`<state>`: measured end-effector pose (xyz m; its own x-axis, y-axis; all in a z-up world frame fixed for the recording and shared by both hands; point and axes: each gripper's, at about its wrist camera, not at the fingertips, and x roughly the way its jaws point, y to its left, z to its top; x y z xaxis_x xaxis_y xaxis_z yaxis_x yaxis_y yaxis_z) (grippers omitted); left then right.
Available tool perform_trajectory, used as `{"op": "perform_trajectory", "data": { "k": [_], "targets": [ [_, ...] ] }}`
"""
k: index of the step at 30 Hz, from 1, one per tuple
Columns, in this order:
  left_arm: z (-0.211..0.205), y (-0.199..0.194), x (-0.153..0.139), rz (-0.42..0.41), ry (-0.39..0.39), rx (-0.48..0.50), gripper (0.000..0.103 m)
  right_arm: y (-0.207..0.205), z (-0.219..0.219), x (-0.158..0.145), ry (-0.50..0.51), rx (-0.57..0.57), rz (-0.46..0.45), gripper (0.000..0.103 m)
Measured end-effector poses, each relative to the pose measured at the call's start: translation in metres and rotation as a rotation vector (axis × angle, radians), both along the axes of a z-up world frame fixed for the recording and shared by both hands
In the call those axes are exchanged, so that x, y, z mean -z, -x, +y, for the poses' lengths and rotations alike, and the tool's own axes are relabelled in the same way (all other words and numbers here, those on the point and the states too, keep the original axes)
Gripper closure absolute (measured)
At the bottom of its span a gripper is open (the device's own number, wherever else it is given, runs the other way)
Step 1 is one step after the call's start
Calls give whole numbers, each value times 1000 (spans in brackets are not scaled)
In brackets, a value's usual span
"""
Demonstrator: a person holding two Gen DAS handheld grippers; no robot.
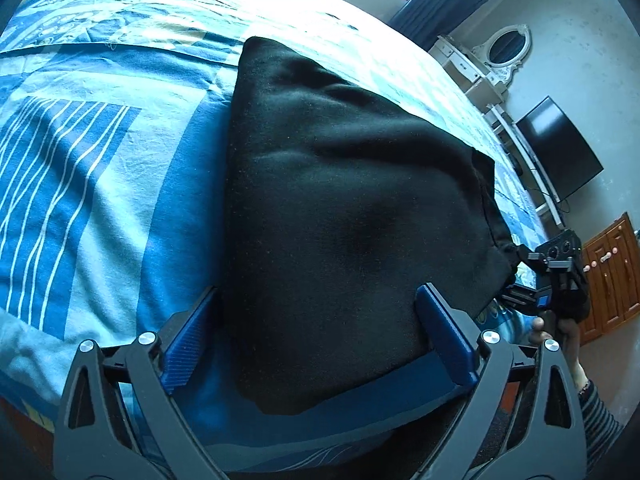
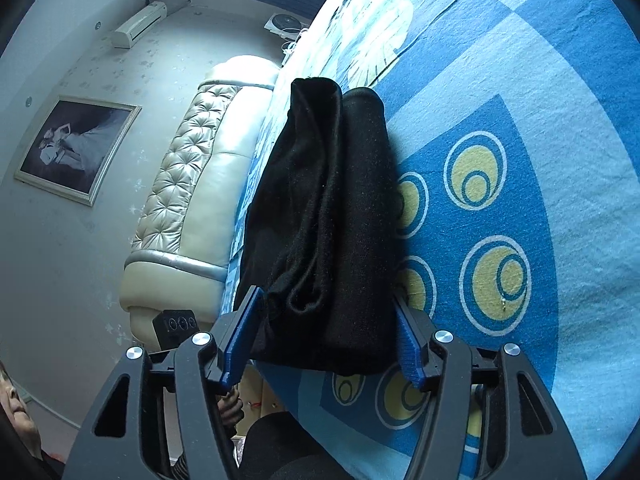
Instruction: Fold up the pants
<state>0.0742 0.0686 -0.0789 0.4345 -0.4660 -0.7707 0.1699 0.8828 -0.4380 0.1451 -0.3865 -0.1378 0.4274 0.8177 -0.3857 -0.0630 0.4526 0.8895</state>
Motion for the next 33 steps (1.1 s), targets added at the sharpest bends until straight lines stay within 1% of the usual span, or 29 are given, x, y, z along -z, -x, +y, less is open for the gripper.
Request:
{"op": "perform_trajectory", "data": {
  "k": [1, 4, 5, 6, 8, 12, 14, 15, 17, 20, 23, 27, 30, 33],
  "targets": [
    [-1, 2, -1, 10, -21, -16, 5, 3, 0, -2, 7, 5, 0, 38],
    [-2, 8, -6, 47, -67, -63, 4, 15, 0, -8, 33, 9, 9, 30],
    [-2, 11, -8, 54, -79, -79, 4, 20, 0, -10, 41, 4, 6, 25],
    [-2, 14, -11, 57, -97, -94, 4, 24, 0, -13, 54, 1, 0, 22],
    [-4, 20, -16, 51, -139, -118, 4, 32, 3, -18, 109, 2, -5, 20],
    [-12, 36, -25, 36, -241, -153, 3, 48, 12, -24, 248, -14, -26, 18],
    [-16, 45, -29, 26, -279, -173, 3, 56, 18, -28, 312, -20, -39, 17],
    [-18, 50, -31, 18, -291, -184, 3, 59, 20, -29, 332, -19, -41, 16],
    [-23, 59, -35, 1, -317, -199, 3, 63, 21, -29, 334, -4, -32, 16],
    [-30, 71, -41, -26, -345, -200, 3, 64, 21, -30, 345, 20, -6, 16],
    [-38, 78, -47, -52, -367, -195, 3, 64, 23, -33, 393, 27, 4, 16],
    [-45, 87, -54, -103, -396, -211, 3, 69, 33, -38, 506, 43, -12, 16],
    [-48, 90, -59, -139, -424, -238, 3, 74, 43, -41, 608, 45, -54, 16],
    [-50, 92, -61, -164, -442, -240, 3, 75, 51, -42, 674, 44, -72, 16]
  ]
}}
